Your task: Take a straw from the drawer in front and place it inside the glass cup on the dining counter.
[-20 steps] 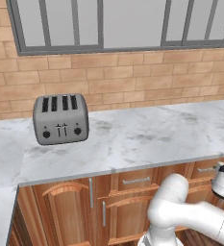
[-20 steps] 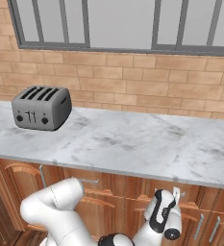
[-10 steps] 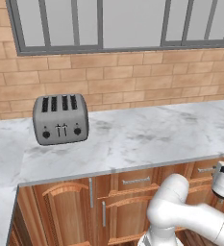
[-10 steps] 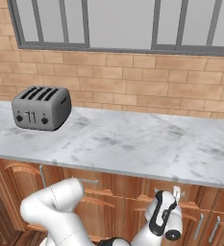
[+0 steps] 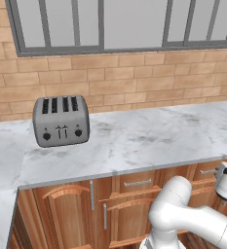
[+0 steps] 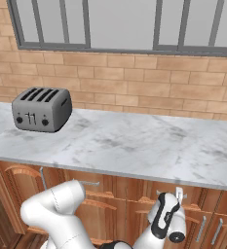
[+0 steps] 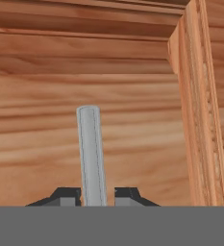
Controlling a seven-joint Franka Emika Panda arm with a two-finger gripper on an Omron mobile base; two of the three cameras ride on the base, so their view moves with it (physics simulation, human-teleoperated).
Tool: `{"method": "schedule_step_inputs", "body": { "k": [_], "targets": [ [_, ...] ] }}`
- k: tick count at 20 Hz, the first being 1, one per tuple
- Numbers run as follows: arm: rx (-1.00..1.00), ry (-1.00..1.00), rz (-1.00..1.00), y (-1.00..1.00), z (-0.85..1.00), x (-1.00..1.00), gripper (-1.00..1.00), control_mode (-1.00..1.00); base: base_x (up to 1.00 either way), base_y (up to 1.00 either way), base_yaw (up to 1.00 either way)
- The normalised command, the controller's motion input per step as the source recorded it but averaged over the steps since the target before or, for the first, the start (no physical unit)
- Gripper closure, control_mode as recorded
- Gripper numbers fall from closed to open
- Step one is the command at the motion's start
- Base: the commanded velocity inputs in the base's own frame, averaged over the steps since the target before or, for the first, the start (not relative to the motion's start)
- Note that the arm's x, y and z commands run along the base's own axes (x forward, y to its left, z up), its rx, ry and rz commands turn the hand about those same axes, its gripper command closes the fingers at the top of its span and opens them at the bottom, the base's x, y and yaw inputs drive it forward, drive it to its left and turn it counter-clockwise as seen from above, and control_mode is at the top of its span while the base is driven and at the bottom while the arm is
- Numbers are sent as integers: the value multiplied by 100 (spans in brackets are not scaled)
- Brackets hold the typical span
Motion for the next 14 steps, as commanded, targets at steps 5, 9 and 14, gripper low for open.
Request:
{"method": "schedule_step_inputs", "body": {
  "k": [5, 9, 14],
  "targets": [
    [0, -2, 0, 0, -18, 13, 100, -100, 0, 0, 0],
    [0, -3, 0, 0, -17, 6, 100, -100, 0, 0, 0],
    [0, -4, 0, 0, -18, 0, 100, -100, 0, 0, 0]
  ]
}}
